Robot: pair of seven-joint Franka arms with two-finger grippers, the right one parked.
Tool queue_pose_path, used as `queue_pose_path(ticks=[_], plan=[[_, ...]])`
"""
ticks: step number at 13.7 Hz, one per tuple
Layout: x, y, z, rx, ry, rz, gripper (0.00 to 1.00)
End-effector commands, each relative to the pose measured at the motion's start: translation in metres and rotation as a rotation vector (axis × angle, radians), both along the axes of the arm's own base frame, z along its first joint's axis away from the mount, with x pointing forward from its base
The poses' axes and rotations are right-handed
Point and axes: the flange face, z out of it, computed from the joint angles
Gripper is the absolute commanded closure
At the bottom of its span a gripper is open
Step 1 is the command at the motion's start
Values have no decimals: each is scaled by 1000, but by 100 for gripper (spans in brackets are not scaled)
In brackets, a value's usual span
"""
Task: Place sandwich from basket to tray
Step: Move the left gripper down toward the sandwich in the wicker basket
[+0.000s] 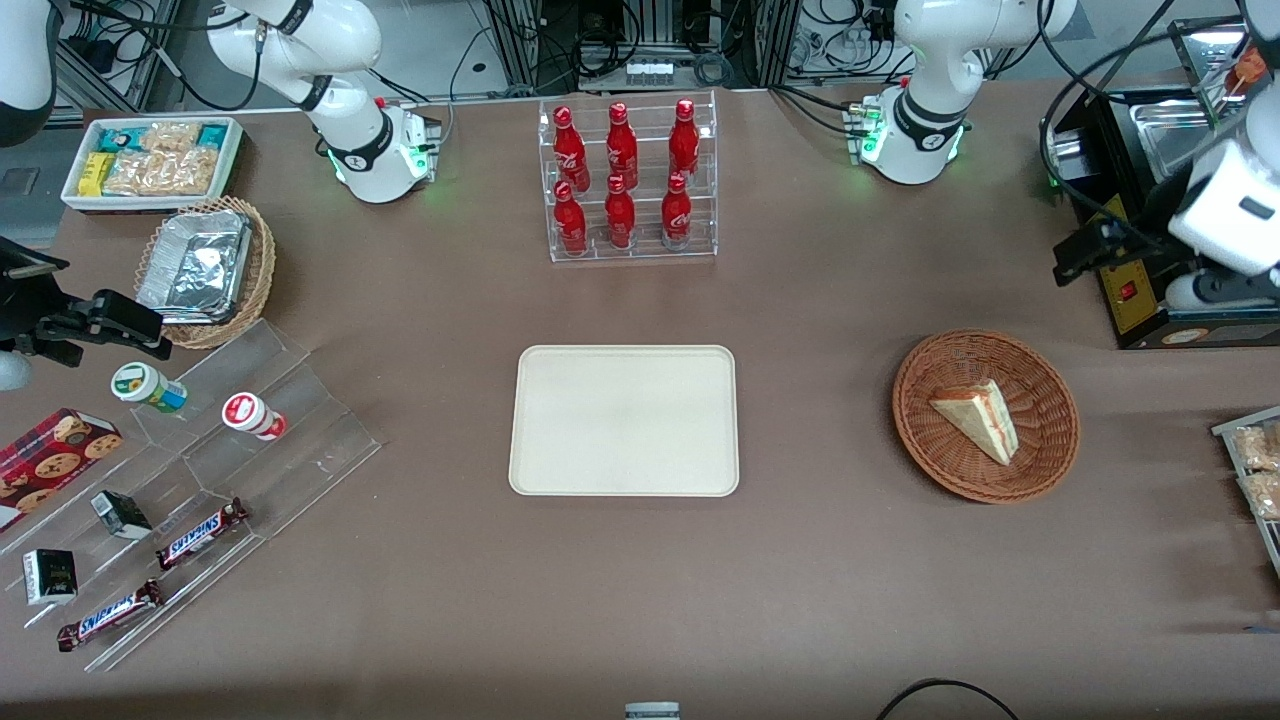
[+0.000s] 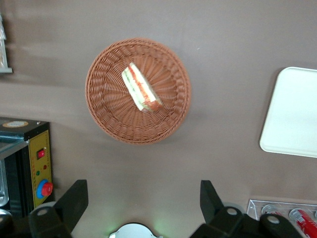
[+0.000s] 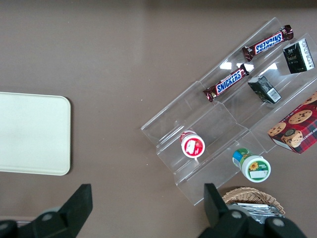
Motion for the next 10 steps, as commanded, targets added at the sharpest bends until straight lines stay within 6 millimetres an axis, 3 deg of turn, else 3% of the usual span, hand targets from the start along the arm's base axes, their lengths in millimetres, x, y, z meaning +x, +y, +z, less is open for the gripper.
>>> queue_pose_path(ticks=[1, 5, 10], plan=[[33, 33, -67, 36, 64, 104, 0], [37, 37, -163, 97, 10, 434, 0], [23, 42, -231, 101, -36, 631, 0]])
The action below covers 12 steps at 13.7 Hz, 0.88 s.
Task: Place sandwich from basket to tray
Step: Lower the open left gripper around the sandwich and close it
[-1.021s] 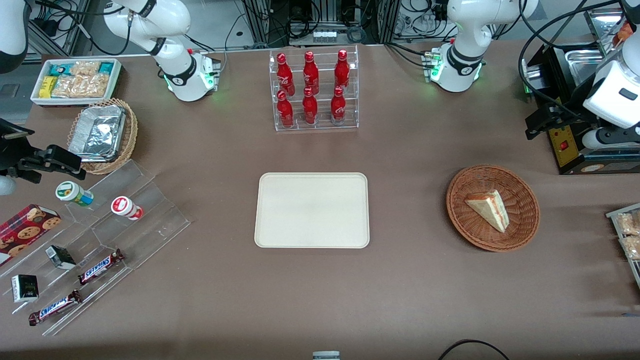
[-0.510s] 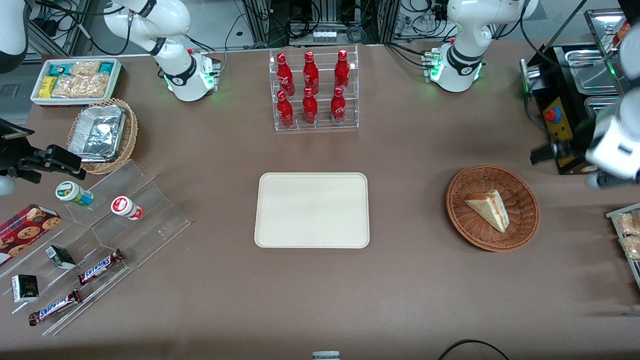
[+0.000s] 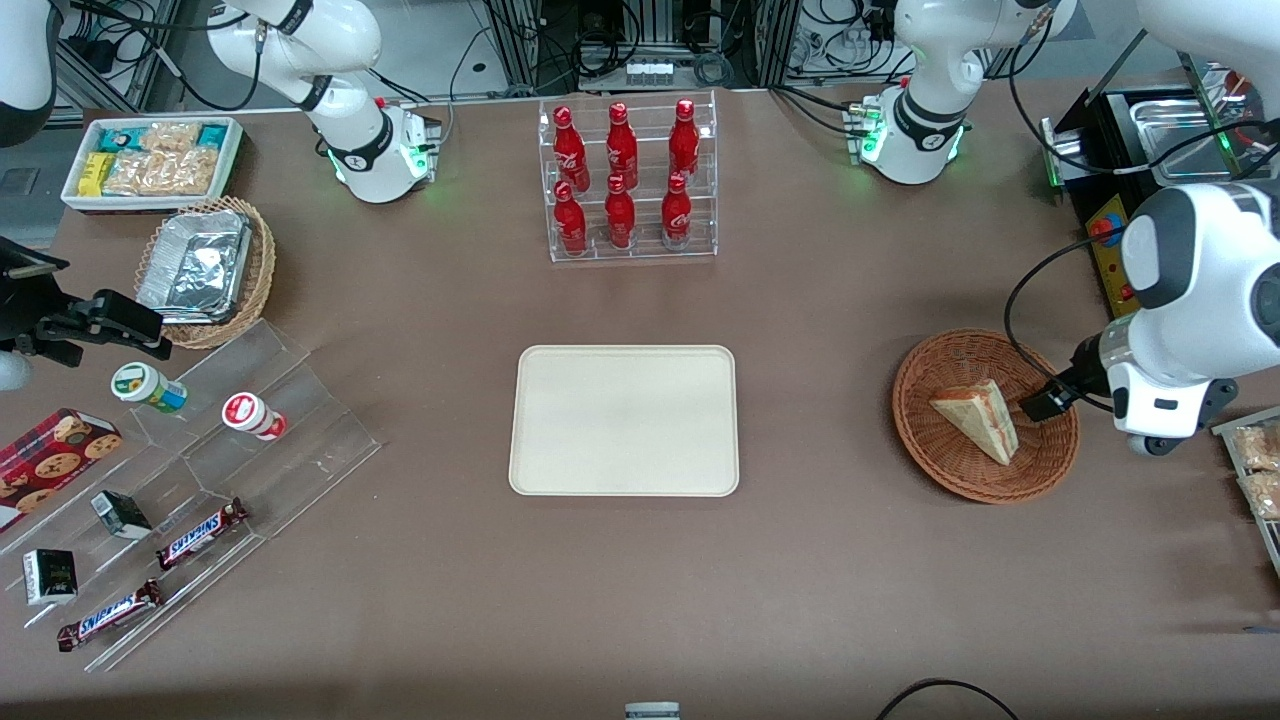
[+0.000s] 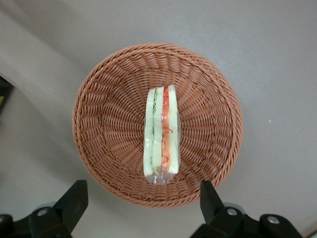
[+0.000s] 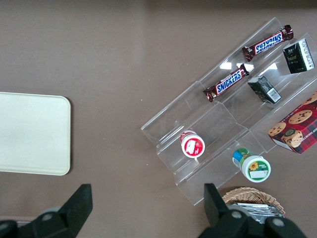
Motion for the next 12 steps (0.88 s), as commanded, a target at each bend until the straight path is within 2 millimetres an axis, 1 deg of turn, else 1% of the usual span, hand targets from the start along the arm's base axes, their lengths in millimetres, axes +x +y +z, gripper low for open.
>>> queue_pose_path(ticks=[1, 5, 7, 10, 12], plan=[[-23, -1, -30, 20, -48, 61, 0], [-39, -3, -82, 11, -117, 59, 0], [-41, -6, -101, 10, -115, 74, 0], [-44, -11, -117, 12, -96, 94, 0], [-45, -11, -121, 12, -96, 99, 0]])
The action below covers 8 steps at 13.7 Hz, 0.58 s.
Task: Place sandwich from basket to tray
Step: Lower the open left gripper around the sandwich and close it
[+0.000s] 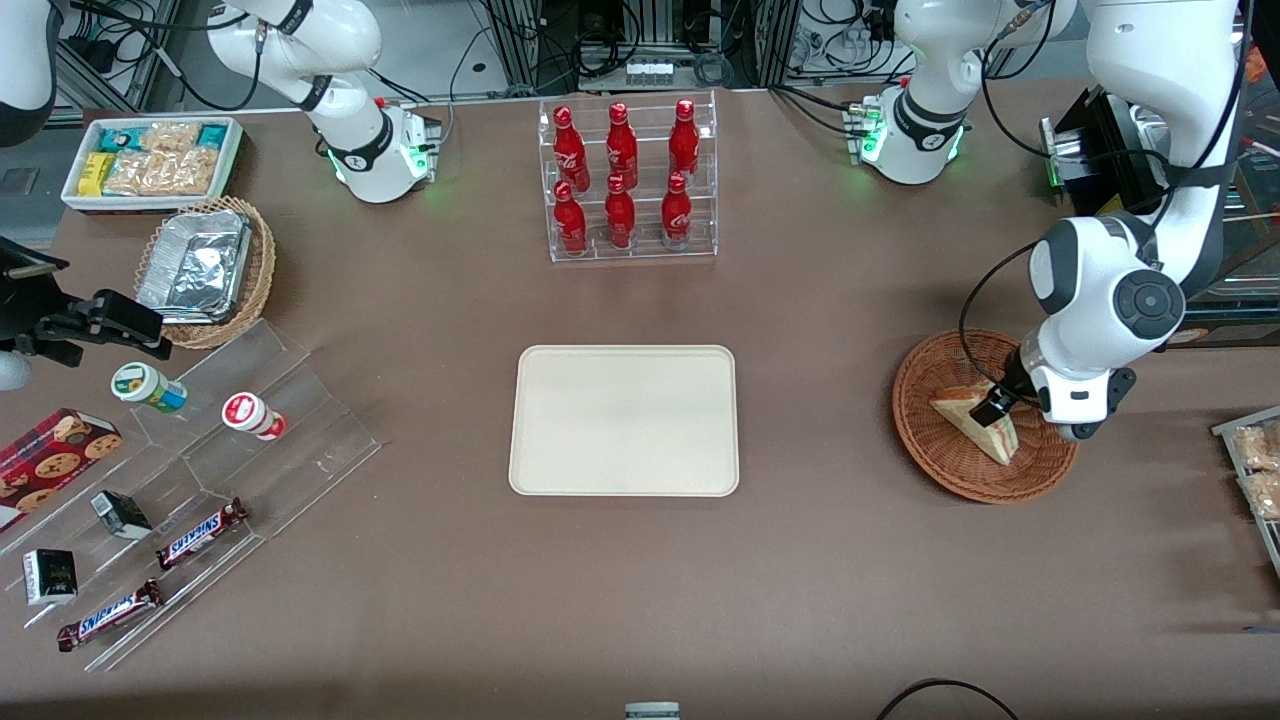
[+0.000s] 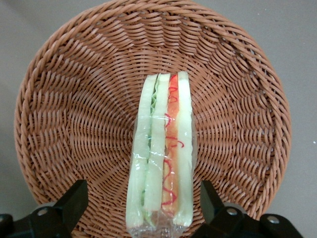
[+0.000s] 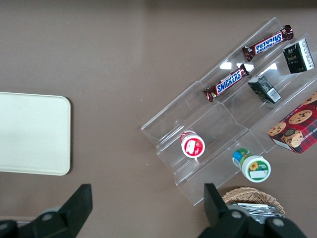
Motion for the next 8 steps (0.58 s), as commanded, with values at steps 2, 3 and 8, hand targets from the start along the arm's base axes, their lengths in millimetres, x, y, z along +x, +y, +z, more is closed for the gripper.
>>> queue_pose_path(ticks=[2, 3, 8], plan=[[-1, -4, -14, 10, -5, 23, 0], [0, -1, -19, 6, -4, 63, 0], [3, -6, -24, 8, 2, 117, 61]])
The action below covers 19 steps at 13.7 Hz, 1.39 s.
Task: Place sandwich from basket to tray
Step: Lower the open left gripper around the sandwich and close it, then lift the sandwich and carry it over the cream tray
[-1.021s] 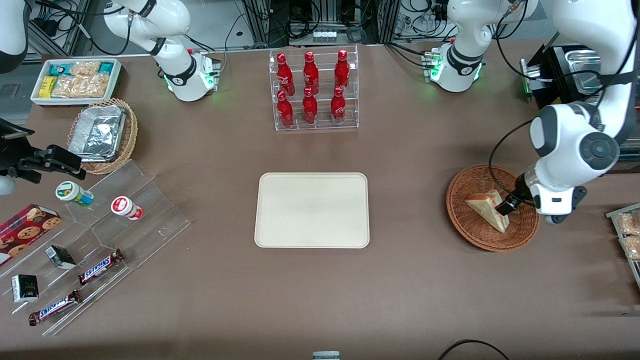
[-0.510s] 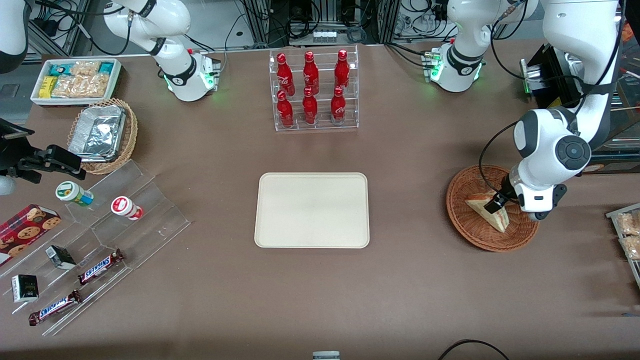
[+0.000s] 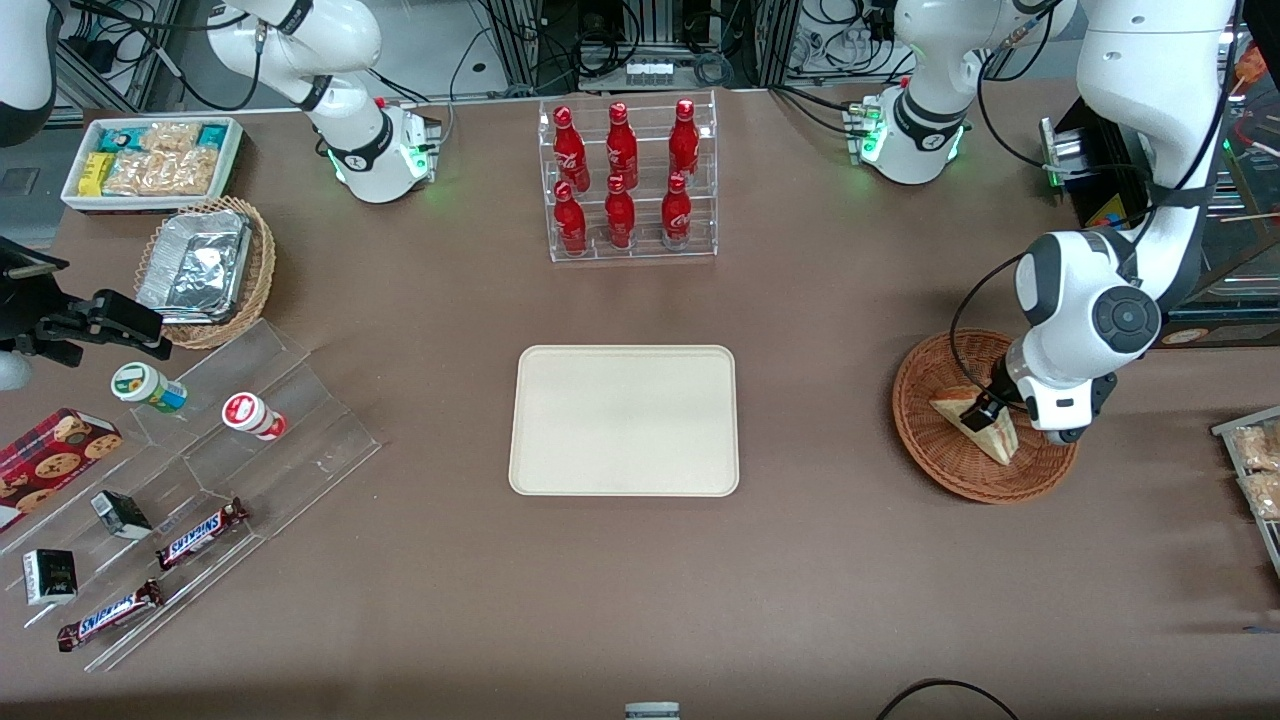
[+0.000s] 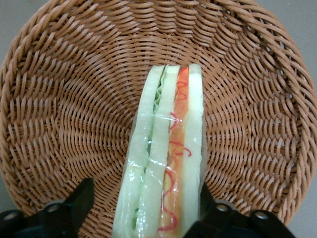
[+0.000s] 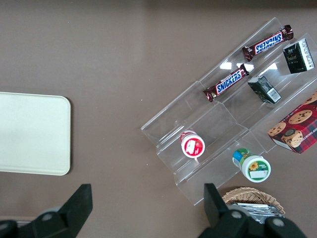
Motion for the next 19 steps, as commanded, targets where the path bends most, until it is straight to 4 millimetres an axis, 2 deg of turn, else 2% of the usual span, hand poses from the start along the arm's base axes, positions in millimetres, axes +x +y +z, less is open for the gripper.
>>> queue_pose_path(ticks=[1, 2, 4, 6, 8, 11, 14, 16, 17, 19], plan=[[8, -4, 9, 6, -23, 35, 75], [11, -5, 17, 6, -31, 31, 83], [20, -12, 37, 16, 19, 1, 84], [30, -32, 71, 30, 60, -38, 84], [31, -53, 110, 78, 95, -101, 84], [21, -111, 159, 116, 99, -206, 83], [6, -187, 195, 112, 55, -329, 83], [-7, -241, 199, 99, 29, -420, 83], [-11, -267, 194, 85, 4, -460, 78], [-20, -317, 178, 24, -48, -520, 79]])
